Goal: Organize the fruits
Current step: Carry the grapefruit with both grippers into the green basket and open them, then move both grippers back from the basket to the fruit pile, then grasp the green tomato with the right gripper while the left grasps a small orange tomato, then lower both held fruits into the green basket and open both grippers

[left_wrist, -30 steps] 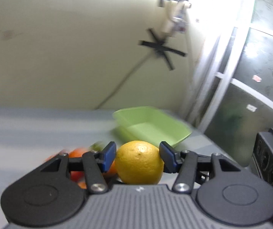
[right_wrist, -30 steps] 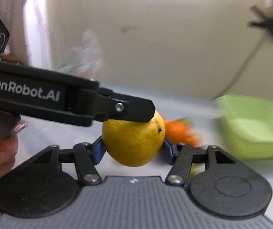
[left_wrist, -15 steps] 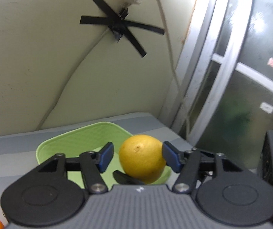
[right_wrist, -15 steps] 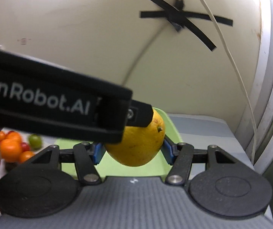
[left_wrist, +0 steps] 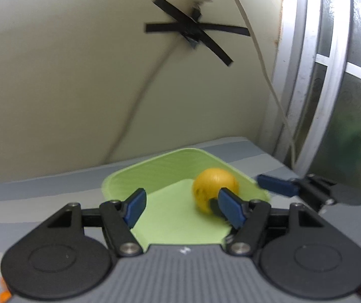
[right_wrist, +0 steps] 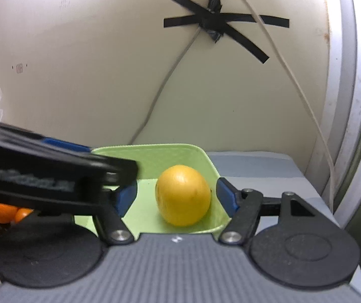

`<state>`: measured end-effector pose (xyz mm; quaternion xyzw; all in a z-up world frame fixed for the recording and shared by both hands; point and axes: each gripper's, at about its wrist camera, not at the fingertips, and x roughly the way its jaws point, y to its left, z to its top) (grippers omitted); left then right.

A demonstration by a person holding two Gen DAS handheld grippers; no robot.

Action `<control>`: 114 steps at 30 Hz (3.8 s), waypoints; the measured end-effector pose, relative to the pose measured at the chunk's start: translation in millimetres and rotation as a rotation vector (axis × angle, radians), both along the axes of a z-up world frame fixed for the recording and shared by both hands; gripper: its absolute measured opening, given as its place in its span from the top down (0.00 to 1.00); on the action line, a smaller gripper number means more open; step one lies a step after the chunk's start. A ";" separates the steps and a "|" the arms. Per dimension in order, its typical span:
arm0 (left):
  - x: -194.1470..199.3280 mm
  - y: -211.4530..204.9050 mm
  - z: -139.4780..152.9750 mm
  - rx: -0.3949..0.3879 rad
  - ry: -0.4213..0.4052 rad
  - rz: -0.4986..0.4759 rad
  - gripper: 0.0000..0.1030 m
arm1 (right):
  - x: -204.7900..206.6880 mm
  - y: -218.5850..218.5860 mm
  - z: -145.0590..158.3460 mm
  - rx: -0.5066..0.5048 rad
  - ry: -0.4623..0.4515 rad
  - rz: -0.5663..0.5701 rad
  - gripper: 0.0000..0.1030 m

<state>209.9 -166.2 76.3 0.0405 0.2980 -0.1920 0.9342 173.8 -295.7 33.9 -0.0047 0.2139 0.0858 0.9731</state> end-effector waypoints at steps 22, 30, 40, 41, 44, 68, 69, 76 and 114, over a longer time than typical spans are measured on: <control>-109.6 180.4 -41.9 0.129 -0.034 0.363 0.31 | -108.7 111.6 -16.9 0.164 0.072 0.081 0.27; -106.6 211.3 -62.6 0.091 0.002 0.399 0.30 | -114.0 132.8 -29.6 0.132 0.057 0.036 0.27; -96.8 221.7 -70.6 0.041 0.015 0.383 0.30 | -114.6 140.2 -30.9 0.083 0.027 0.038 0.28; -96.3 223.0 -70.2 0.028 0.016 0.378 0.31 | -114.8 140.8 -31.0 0.081 0.025 0.039 0.28; -96.5 227.7 -67.1 -0.023 0.015 0.357 0.32 | -114.3 141.5 -31.3 0.079 0.026 0.048 0.31; -85.4 170.8 -70.0 -0.089 0.075 0.105 0.43 | -73.4 149.3 -36.5 -0.015 0.159 0.085 0.66; -83.3 169.7 -71.2 -0.101 0.092 0.102 0.43 | -74.9 147.4 -36.2 -0.013 0.156 0.094 0.71; -81.2 158.0 -77.1 -0.065 0.100 0.115 0.72 | -89.8 141.3 -35.8 -0.052 0.134 0.098 0.73; -47.9 148.1 11.0 -0.292 -0.034 0.098 0.62 | -27.2 -18.2 -8.4 0.210 -0.135 -0.312 0.55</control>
